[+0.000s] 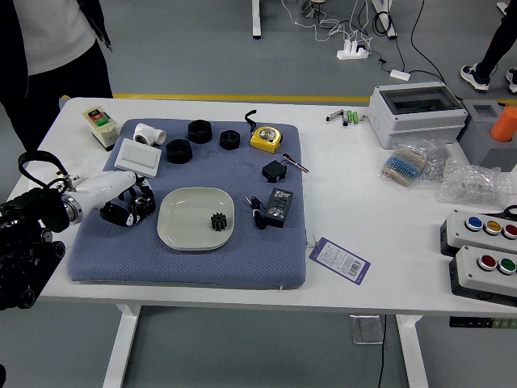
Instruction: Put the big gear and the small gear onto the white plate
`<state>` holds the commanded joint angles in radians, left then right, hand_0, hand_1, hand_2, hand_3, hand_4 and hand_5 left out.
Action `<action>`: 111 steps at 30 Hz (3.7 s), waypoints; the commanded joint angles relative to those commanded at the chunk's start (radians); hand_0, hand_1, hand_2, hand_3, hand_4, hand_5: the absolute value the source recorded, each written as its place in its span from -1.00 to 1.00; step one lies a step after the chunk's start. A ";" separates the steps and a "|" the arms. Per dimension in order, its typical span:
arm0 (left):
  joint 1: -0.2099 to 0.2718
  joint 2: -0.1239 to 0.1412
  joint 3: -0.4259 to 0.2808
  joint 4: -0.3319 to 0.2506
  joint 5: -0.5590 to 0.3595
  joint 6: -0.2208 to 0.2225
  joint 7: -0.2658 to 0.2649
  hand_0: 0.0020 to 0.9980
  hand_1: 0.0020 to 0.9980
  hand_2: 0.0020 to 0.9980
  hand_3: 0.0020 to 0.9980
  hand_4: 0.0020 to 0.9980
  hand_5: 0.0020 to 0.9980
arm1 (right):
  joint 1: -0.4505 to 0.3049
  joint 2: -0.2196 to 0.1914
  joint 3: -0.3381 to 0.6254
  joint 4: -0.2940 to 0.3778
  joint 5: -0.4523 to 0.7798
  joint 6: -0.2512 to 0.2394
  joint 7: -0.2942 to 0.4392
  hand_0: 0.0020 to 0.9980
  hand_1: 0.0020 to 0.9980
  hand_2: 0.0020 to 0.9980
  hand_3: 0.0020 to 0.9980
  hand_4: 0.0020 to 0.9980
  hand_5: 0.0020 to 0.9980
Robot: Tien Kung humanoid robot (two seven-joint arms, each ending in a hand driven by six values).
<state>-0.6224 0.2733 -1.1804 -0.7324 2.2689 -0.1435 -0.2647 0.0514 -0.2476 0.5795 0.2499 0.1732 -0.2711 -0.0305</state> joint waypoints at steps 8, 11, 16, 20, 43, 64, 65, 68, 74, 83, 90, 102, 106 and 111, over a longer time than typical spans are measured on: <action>-0.002 0.003 -0.001 -0.019 0.000 0.004 0.002 -0.14 -0.03 0.03 0.03 -0.48 -1.00 | -0.002 0.000 0.001 0.000 0.000 0.000 0.001 0.42 0.43 0.50 0.13 0.60 0.32; -0.003 0.006 -0.008 -0.034 0.000 0.004 0.005 -0.14 -0.03 0.03 0.03 -0.48 -1.00 | -0.004 0.000 -0.001 0.000 0.001 0.000 0.001 0.42 0.43 0.50 0.13 0.60 0.32; -0.004 0.010 -0.013 -0.059 0.000 0.002 0.011 -0.14 -0.03 0.02 0.03 -0.49 -1.00 | -0.005 0.001 -0.004 0.000 0.003 0.000 0.001 0.42 0.43 0.50 0.13 0.60 0.32; 0.000 0.015 -0.020 -0.097 0.000 -0.004 0.019 -0.14 -0.03 0.03 0.04 -0.49 -1.00 | -0.006 0.002 -0.005 0.000 0.005 0.000 0.002 0.42 0.43 0.50 0.13 0.59 0.32; -0.013 0.025 -0.003 -0.136 0.000 -0.037 0.047 0.09 0.40 0.53 0.40 0.11 -1.00 | -0.005 0.000 -0.003 0.000 0.001 0.002 0.002 0.42 0.43 0.50 0.13 0.59 0.32; -0.029 0.032 0.056 -0.070 0.000 -0.068 0.059 0.34 0.52 0.65 0.62 0.64 -1.00 | -0.002 0.001 -0.001 0.000 0.002 0.002 0.001 0.42 0.43 0.50 0.13 0.59 0.31; -0.030 0.029 0.056 -0.061 0.000 -0.063 0.058 0.34 0.52 0.65 0.62 0.64 -1.00 | -0.001 0.001 -0.001 0.000 0.002 0.002 0.001 0.42 0.43 0.50 0.13 0.59 0.31; -0.034 0.024 0.056 -0.044 0.000 -0.056 0.057 0.33 0.50 0.62 0.61 0.61 -1.00 | 0.000 0.000 0.000 0.001 0.002 0.001 0.002 0.42 0.43 0.50 0.13 0.59 0.31; -0.047 0.011 0.055 -0.013 0.000 -0.046 0.055 0.31 0.49 0.61 0.60 0.59 -1.00 | 0.001 0.001 -0.002 0.001 0.004 0.001 0.001 0.42 0.43 0.50 0.13 0.59 0.31; -0.057 -0.005 0.045 0.025 0.000 -0.053 0.054 0.25 0.45 0.56 0.59 0.51 -1.00 | 0.002 0.001 -0.006 0.001 0.005 0.001 0.001 0.42 0.43 0.50 0.13 0.59 0.31; -0.060 -0.008 0.049 0.032 0.000 -0.055 0.055 0.07 0.31 0.45 0.26 0.20 -1.00 | 0.004 0.000 -0.006 0.001 0.003 0.001 0.002 0.42 0.43 0.50 0.13 0.59 0.31; -0.059 -0.005 0.053 0.035 0.000 -0.051 0.055 -0.14 -0.09 0.02 0.03 -0.26 -1.00 | 0.003 0.001 -0.008 0.001 0.006 0.001 0.002 0.42 0.43 0.50 0.13 0.59 0.31; -0.057 -0.001 0.054 0.020 0.000 -0.052 0.056 -0.22 -0.17 -0.06 0.00 -0.35 -1.00 | 0.001 0.002 -0.009 0.001 0.007 0.001 0.002 0.42 0.43 0.50 0.13 0.59 0.31; -0.054 0.006 0.049 -0.013 0.000 -0.054 0.059 -0.23 -0.17 -0.04 0.00 -0.35 -1.00 | -0.001 0.003 -0.012 0.000 0.007 0.002 0.002 0.42 0.43 0.50 0.13 0.59 0.31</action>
<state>-0.6768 0.2796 -1.1317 -0.7456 2.2689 -0.1978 -0.2054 0.0501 -0.2449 0.5673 0.2504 0.1806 -0.2696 -0.0288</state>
